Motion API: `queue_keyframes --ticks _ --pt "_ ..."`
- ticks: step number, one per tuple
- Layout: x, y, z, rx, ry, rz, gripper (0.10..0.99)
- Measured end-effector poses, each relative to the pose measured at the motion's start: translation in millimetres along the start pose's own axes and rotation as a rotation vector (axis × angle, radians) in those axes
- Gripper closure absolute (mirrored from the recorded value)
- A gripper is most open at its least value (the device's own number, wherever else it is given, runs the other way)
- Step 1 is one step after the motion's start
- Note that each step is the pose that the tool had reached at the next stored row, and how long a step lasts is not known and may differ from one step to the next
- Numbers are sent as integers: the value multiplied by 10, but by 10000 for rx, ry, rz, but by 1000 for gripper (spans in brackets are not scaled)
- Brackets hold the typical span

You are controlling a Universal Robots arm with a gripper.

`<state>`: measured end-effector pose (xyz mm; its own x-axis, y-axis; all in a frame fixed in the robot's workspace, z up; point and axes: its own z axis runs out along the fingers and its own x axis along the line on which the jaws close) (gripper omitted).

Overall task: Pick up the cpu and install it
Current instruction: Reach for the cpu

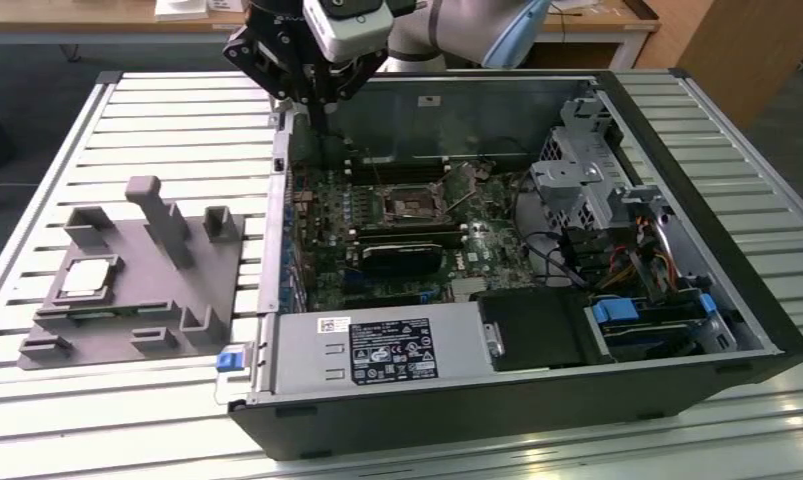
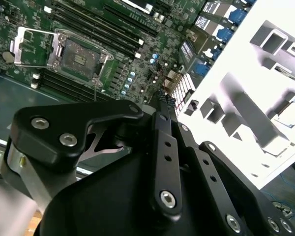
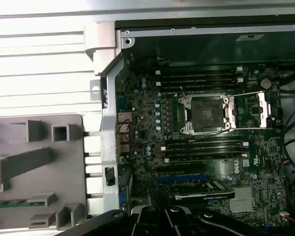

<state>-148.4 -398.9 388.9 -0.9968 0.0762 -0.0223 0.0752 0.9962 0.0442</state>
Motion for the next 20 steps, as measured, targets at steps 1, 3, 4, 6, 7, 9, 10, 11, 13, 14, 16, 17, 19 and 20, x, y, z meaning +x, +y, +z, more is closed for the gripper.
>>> queue_keyframes --ticks 1,3,4,6,7,9,10,11,13,14,16,17,19,20 --pt "12 -1 2 -1 -1 1 980" --pt "13 2 4 0 4 -1 980" --pt "14 2 4 1 7 -1 980" --pt "27 1 8 1 11 1 980" --pt "34 1 10 0 13 1 980" --pt "53 -1 11 1 16 1 980" --pt "61 -2 13 0 16 1 980" --pt "63 -2 14 2 20 1 980" --pt "67 -2 16 2 22 0 980" --pt "67 -2 17 2 23 -1 980" --pt "72 -1 18 1 23 2 980" --pt "78 -2 18 -3 23 2 980" --pt "90 -3 17 -8 23 1 980" --pt "96 -3 18 -9 23 1 980"
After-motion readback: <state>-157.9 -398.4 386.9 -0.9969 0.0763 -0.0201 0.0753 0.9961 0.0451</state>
